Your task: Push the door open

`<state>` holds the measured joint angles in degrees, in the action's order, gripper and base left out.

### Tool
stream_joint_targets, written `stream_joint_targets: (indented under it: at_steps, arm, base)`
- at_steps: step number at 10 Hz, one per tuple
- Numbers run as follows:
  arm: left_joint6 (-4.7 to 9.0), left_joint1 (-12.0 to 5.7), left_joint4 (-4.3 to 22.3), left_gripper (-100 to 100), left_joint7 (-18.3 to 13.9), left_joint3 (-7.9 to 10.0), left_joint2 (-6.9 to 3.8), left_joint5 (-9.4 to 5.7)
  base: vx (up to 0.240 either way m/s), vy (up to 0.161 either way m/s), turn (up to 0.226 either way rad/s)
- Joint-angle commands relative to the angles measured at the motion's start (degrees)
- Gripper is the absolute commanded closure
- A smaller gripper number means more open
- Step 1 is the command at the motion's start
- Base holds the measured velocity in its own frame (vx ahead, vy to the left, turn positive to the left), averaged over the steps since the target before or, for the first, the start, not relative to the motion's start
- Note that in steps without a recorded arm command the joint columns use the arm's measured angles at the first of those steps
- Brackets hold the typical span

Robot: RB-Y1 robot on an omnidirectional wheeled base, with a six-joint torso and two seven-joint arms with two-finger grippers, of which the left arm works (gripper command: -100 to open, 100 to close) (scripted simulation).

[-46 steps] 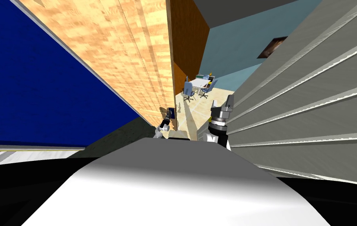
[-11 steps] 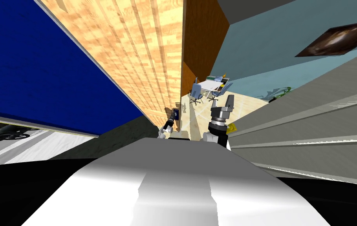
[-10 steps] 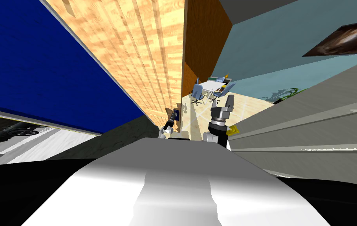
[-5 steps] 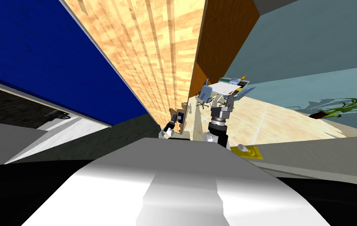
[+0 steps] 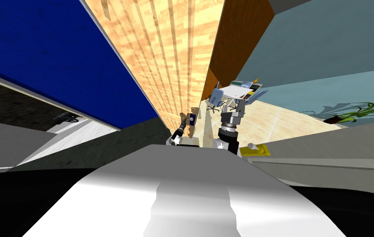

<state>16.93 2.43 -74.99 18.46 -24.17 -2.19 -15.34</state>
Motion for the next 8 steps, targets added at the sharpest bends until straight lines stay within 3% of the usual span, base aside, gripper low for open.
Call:
stream_joint_targets:
  at_steps: [1, 4, 5, 6, 8]
  arm:
    - [0.06, 0.87, -0.66, -100, 0.27, -0.92, 0.74, -0.08]
    - [-0.05, 2.27, -1.85, -100, 0.79, -2.47, 4.69, -0.22]
    - [-0.08, 2.64, -2.14, -100, 0.85, -2.4, 3.91, -0.1]
    - [0.09, 2.41, -1.87, -100, 0.79, -2.25, 2.17, -0.05]
    - [0.25, 1.96, -1.42, -100, 0.69, -1.91, 0.99, 0.03]
  base:
    - [-0.192, 0.089, 0.015]
    - [-0.232, 0.055, 0.011]
    - [-0.09, -0.011, 0.0]
    - [0.091, -0.021, -0.023]
    - [0.208, -0.042, -0.016]
